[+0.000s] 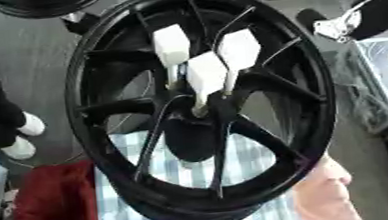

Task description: Pull the pin out of the wheel hub.

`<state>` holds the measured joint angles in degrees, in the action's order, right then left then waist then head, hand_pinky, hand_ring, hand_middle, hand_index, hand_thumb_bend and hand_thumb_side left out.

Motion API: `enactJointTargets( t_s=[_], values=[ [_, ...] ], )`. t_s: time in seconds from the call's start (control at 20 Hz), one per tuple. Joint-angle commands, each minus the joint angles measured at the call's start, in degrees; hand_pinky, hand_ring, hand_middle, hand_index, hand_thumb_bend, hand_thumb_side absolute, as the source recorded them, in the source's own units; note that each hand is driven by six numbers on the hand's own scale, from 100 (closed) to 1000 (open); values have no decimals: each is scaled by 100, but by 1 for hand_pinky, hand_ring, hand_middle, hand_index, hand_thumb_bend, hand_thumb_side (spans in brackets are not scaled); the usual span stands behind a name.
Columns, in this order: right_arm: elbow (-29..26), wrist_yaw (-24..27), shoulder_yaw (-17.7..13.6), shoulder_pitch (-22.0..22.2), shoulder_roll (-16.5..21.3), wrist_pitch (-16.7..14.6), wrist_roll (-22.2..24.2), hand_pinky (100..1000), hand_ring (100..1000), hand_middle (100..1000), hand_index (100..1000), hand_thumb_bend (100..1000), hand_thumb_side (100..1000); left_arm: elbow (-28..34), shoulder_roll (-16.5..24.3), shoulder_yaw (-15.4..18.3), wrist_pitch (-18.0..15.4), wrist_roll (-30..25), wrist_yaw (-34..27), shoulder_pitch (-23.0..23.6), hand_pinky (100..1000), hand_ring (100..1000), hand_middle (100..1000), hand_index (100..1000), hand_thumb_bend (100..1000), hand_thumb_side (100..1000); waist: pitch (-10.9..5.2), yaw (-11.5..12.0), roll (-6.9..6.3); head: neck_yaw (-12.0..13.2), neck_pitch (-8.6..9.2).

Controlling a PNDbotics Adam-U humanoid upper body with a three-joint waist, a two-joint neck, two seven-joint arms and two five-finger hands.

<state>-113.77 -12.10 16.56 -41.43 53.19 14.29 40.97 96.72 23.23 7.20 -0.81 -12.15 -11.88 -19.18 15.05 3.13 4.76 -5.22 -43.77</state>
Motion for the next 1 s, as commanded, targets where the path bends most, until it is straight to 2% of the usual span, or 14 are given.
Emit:
enactJointTargets(
  t_s=[0.05, 0.3, 0.6, 0.8, 1.0],
  values=[
    [-82, -49, -29, -146, 40, 3, 184, 822, 792, 758, 868, 100, 290, 65, 128, 0, 17, -19, -37, -95, 796, 726, 719, 769, 103, 725, -151, 22, -24, -48, -34],
    [-82, -133, 1, -220, -58, 56, 384, 814, 766, 729, 864, 100, 315, 61, 92, -13, 38, -36, -48, -128, 797, 726, 717, 767, 105, 728, -136, 74, -33, -128, -34],
    [-77, -184, 57, -277, -125, 134, 428, 846, 810, 761, 893, 100, 314, 57, 70, -35, 62, -58, -41, -160, 796, 724, 712, 763, 106, 732, -107, 118, -40, -260, -34],
    [-78, -249, 121, -354, -168, 52, 518, 855, 820, 775, 901, 100, 351, 51, 15, -66, 95, -85, -37, -216, 796, 722, 710, 761, 109, 733, -78, 201, -60, -404, -34],
    [-82, -334, 126, -362, -179, -101, 543, 870, 831, 793, 915, 100, 380, 57, -16, -83, 119, -94, -41, -255, 796, 721, 708, 759, 108, 733, -58, 253, -56, -447, -34]
  ],
)
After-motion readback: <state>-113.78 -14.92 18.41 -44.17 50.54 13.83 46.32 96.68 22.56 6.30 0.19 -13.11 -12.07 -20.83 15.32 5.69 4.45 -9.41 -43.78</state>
